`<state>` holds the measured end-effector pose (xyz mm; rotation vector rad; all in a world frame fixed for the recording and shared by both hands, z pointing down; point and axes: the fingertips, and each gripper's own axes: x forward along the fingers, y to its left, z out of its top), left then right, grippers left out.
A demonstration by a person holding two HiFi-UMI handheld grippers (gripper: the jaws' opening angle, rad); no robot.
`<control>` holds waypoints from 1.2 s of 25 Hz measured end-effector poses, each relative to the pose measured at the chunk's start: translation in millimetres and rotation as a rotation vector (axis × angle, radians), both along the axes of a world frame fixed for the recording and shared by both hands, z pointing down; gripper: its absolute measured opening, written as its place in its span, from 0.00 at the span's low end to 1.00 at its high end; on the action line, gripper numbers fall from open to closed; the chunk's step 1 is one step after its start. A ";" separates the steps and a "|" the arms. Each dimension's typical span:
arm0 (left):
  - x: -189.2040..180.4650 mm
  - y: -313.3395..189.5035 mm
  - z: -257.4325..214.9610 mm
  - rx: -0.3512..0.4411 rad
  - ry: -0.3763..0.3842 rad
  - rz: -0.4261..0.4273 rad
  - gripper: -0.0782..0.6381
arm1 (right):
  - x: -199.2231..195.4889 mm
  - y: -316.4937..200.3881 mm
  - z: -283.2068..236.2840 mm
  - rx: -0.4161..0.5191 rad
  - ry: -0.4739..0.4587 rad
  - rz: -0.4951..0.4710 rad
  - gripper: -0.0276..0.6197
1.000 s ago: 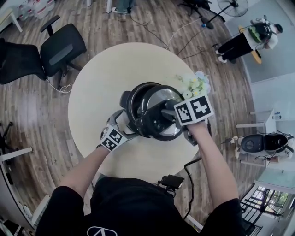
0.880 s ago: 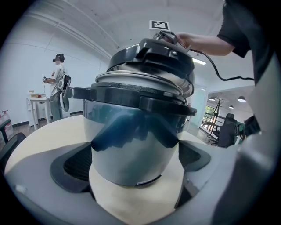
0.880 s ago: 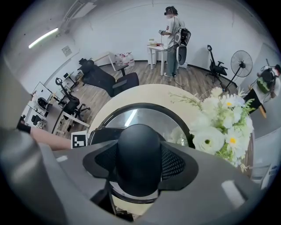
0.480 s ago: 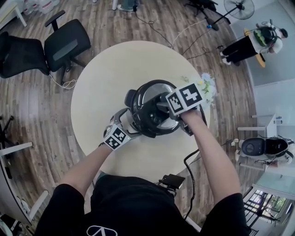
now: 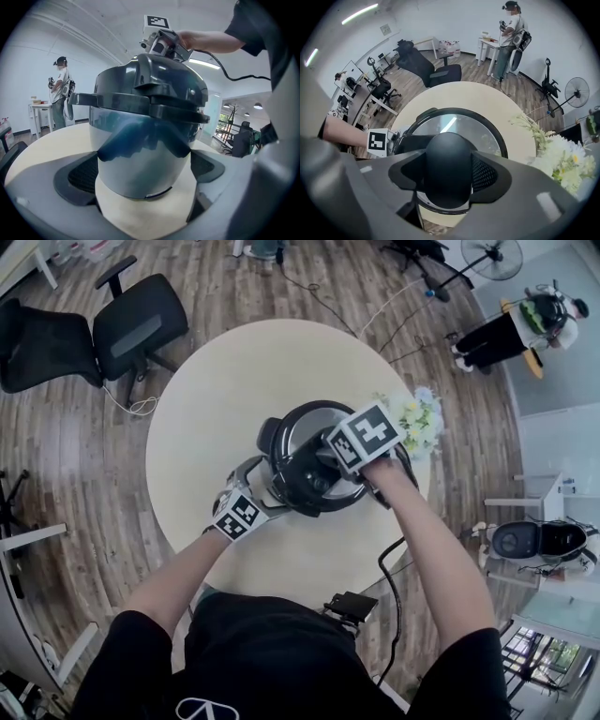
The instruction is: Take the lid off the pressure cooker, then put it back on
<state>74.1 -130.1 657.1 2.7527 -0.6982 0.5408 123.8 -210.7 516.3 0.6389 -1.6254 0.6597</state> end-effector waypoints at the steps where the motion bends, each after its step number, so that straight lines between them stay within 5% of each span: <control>1: -0.2 -0.9 -0.3 0.003 0.001 -0.002 0.93 | -0.1 -0.4 0.7 0.001 0.001 -0.003 0.49; 30: 0.0 -2.7 2.2 -0.007 -0.014 -0.011 0.93 | -2.3 3.0 6.2 -0.025 0.100 -0.162 0.49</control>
